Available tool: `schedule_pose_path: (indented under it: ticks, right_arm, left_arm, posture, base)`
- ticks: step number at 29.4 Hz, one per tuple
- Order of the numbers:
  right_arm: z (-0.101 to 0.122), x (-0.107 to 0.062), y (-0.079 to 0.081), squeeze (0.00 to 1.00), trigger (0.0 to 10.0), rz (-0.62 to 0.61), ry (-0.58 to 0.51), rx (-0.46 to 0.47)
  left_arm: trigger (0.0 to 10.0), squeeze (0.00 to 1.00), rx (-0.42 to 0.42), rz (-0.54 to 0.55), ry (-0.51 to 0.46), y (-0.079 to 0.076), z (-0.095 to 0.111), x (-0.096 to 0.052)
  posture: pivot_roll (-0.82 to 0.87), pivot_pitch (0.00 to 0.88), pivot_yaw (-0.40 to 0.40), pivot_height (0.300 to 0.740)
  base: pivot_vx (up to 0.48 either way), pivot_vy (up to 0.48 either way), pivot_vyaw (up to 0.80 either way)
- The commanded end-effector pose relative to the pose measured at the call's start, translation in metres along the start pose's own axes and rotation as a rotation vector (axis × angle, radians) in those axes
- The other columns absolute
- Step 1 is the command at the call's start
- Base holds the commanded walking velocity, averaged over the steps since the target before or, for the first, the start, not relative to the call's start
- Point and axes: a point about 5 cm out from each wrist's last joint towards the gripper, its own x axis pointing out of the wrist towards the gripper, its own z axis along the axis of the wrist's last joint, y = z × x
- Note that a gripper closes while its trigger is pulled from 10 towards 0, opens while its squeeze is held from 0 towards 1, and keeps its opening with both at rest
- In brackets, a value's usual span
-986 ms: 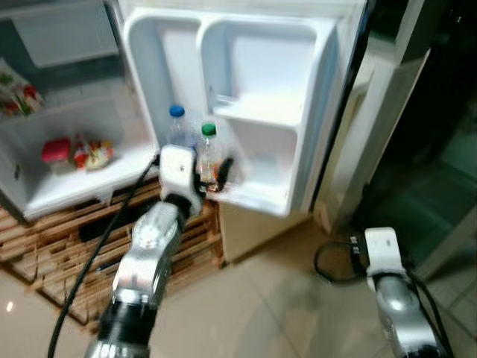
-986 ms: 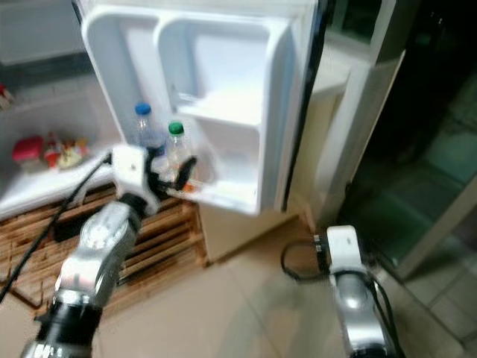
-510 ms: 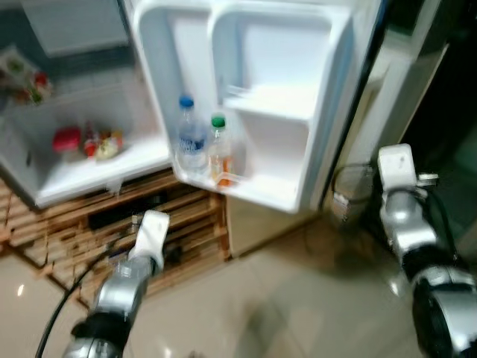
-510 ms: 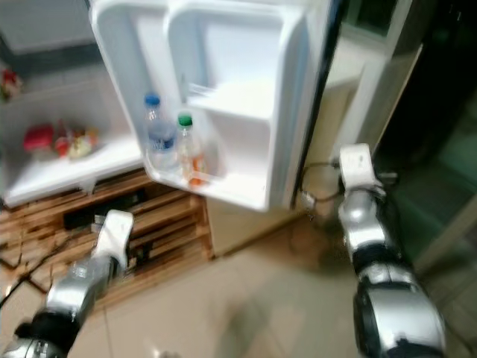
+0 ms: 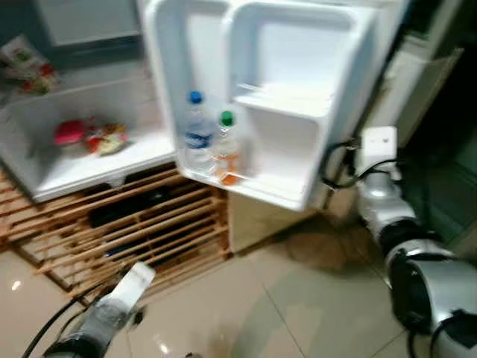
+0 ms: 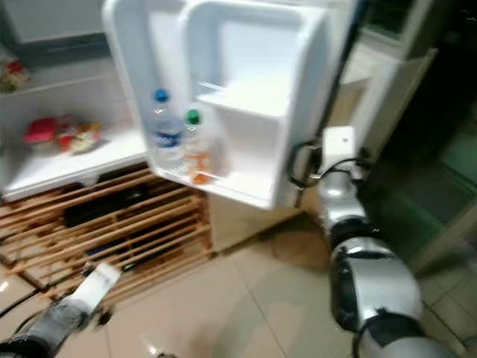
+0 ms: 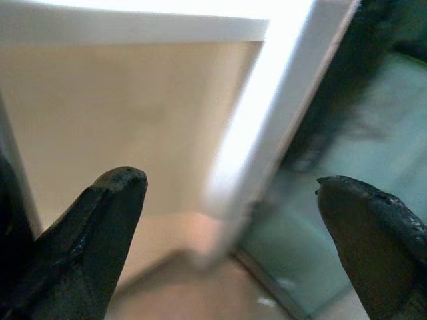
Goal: Restocking fridge
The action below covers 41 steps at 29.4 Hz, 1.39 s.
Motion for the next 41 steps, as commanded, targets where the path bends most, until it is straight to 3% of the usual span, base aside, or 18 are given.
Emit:
schedule_pose_path:
  ticks: [1,2,3,4,6,7,8,9,13,15,20,21,28,31,34,35,37,41]
  right_arm:
    - [0.034,-0.004,0.04,0.0,10.0,0.194,-0.154,0.031]
    - [0.038,-0.026,0.071,0.0,10.0,0.424,-0.186,0.104]
    - [0.041,-0.043,0.083,0.0,10.0,0.569,-0.18,0.172]
    - [0.041,-0.043,0.083,0.0,10.0,0.569,-0.18,0.172]
    - [0.049,-0.087,0.094,0.0,10.0,0.911,-0.159,0.295]
    - [0.049,-0.087,0.094,0.0,10.0,0.911,-0.159,0.295]
    - [0.051,-0.107,0.094,0.0,10.0,1.052,-0.149,0.339]
    - [0.036,-0.118,0.074,0.0,10.0,1.133,-0.095,0.381]
    - [0.022,-0.115,0.059,0.0,10.0,1.105,-0.041,0.391]
    - [0.019,-0.116,0.049,0.0,10.0,1.101,-0.006,0.438]
    - [0.008,-0.118,0.049,0.0,10.0,1.089,0.073,0.403]
    - [-0.001,-0.116,0.052,0.0,10.0,1.072,0.13,0.353]
    - [-0.012,-0.095,0.052,0.0,10.0,0.941,0.205,0.31]
    - [-0.012,-0.079,0.047,0.0,10.0,0.837,0.191,0.256]
    - [0.003,-0.073,0.058,0.0,10.0,0.867,0.153,0.217]
    - [0.016,-0.074,0.063,0.0,10.0,0.9,0.121,0.213]
    - [0.037,-0.079,0.066,0.0,10.0,0.952,0.052,0.194]
    - [0.016,-0.069,0.054,0.0,10.0,0.849,0.117,0.163]
  left_arm:
    - [10.0,0.0,-0.021,-0.027,0.04,0.0,-0.013,-0.001]
    - [10.0,0.0,-0.089,-0.062,0.101,-0.002,-0.038,-0.003]
    - [10.0,0.0,-0.018,-0.045,0.093,0.001,-0.043,-0.004]
    - [10.0,0.0,-0.018,-0.045,0.093,0.001,-0.043,-0.004]
    - [10.0,0.0,0.144,0.011,0.055,0.011,-0.046,-0.007]
    - [10.0,0.0,0.144,0.011,0.055,0.011,-0.046,-0.007]
    - [10.0,0.0,0.188,0.023,0.044,0.013,-0.047,-0.007]
    - [10.0,0.0,0.145,-0.024,-0.026,0.007,-0.033,-0.005]
    - [10.0,0.0,0.121,-0.071,-0.089,-0.001,-0.017,-0.003]
    - [10.0,0.0,0.085,-0.123,-0.201,-0.016,0.014,0.0]
    - [10.0,0.0,0.045,-0.178,-0.283,-0.031,0.036,0.0]
    - [10.0,0.0,0.028,-0.238,-0.29,-0.046,0.039,0.001]
    - [10.0,0.0,0.043,-0.301,-0.237,-0.067,0.023,0.002]
    - [10.0,0.0,0.017,-0.284,-0.116,-0.073,-0.004,0.003]
    - [10.0,0.0,0.337,-0.318,0.178,-0.076,-0.069,-0.004]
    - [10.0,0.0,0.38,-0.343,0.227,-0.076,-0.079,-0.007]
    - [10.0,0.0,0.361,-0.337,0.197,-0.077,-0.067,-0.004]
    - [10.0,0.0,0.303,-0.271,0.08,-0.076,-0.022,0.004]
  posture:
    - [-0.03,0.0,0.066,0.74]
    - [-0.04,0.0,0.078,0.74]
    - [-0.04,0.0,0.086,0.74]
    - [-0.04,0.0,0.086,0.74]
    - [-0.06,0.0,0.089,0.74]
    - [-0.06,0.0,0.089,0.74]
    - [-0.06,0.0,0.091,0.74]
    - [-0.08,0.0,0.1,0.74]
    - [-0.09,0.0,0.1,0.74]
    - [-0.1,0.0,0.083,0.74]
    - [-0.09,0.0,0.064,0.74]
    - [-0.08,0.0,0.042,0.74]
    - [-0.06,0.0,0.008,0.74]
    - [-0.05,0.0,-0.007,0.74]
    - [-0.05,0.0,-0.016,0.74]
    - [-0.05,0.0,-0.023,0.74]
    - [-0.05,0.0,-0.024,0.74]
    - [-0.06,0.0,-0.012,0.74]
  base:
    - [0.0,0.0,0.0]
    - [0.0,0.0,0.0]
    - [0.0,0.0,0.0]
    - [0.0,0.0,0.0]
    - [0.0,0.0,0.0]
    - [0.0,0.0,0.0]
    - [0.0,0.0,0.0]
    - [0.0,0.0,0.0]
    - [0.0,0.0,0.0]
    - [0.0,0.0,0.0]
    - [0.0,0.0,0.0]
    - [0.0,0.0,0.0]
    - [0.0,0.0,0.0]
    - [0.0,0.0,0.0]
    - [0.0,0.0,0.0]
    - [0.0,0.0,0.0]
    - [0.0,0.0,0.0]
    - [0.0,0.0,0.0]
